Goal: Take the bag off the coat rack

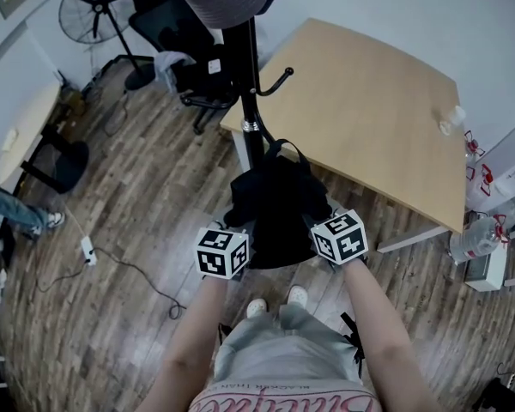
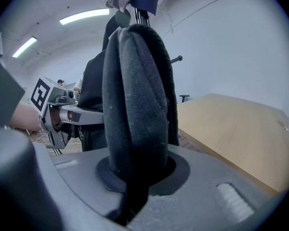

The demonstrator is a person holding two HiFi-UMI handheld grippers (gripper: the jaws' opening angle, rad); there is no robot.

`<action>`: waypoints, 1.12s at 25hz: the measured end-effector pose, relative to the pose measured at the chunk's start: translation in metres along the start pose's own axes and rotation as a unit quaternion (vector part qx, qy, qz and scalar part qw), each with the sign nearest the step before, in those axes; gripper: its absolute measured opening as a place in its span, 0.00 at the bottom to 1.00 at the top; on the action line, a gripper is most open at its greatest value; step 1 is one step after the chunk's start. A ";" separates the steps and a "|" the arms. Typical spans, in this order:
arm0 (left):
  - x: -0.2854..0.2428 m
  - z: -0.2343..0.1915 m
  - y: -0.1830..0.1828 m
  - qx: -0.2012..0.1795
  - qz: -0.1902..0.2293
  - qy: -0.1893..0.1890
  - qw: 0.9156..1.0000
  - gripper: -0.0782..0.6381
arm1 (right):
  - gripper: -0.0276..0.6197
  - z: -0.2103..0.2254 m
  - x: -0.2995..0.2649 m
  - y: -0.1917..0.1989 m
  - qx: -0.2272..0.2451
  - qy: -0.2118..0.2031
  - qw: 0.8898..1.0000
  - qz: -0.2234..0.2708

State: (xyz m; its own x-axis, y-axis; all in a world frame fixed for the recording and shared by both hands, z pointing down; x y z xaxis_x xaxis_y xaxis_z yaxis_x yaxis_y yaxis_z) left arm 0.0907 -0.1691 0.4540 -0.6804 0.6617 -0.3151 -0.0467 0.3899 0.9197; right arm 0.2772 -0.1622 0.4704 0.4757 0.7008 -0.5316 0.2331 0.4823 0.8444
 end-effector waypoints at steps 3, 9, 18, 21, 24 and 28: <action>-0.001 0.007 -0.005 -0.012 0.000 0.012 1.000 0.19 | 0.10 0.000 0.010 0.002 -0.010 0.015 1.000 0.005; -0.007 0.024 -0.018 -0.037 -0.001 0.040 0.998 0.19 | 0.10 0.003 0.037 0.002 -0.029 0.048 0.998 0.014; -0.023 0.053 -0.035 -0.064 0.006 0.088 0.994 0.19 | 0.10 0.013 0.076 0.003 -0.040 0.100 0.994 0.021; -0.029 0.063 -0.042 -0.071 0.011 0.099 0.992 0.19 | 0.10 0.019 0.087 0.002 -0.042 0.115 0.992 0.027; -0.033 0.071 -0.052 -0.081 0.019 0.112 0.990 0.19 | 0.10 0.022 0.099 -0.003 -0.037 0.132 0.990 0.036; -0.035 0.080 -0.070 -0.095 0.036 0.125 0.987 0.19 | 0.10 0.025 0.114 -0.014 -0.021 0.156 0.986 0.057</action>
State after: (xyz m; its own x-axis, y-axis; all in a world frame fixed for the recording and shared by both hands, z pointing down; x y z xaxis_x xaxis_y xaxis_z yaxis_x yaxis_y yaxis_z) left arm 0.1766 -0.1678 0.3821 -0.8455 0.4948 -0.2006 -0.1108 0.2048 0.9725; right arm 0.3493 -0.1022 0.3995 0.2102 0.8764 -0.4334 0.1544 0.4079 0.8999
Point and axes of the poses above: the fingertips, and each gripper's own axes: x backward along the fingers, z to its right, y out of its underside, the point moved 7 cm from there along x, backward along the fingers, and after that the axes turned 3 degrees about y, right-handed, at the moved point
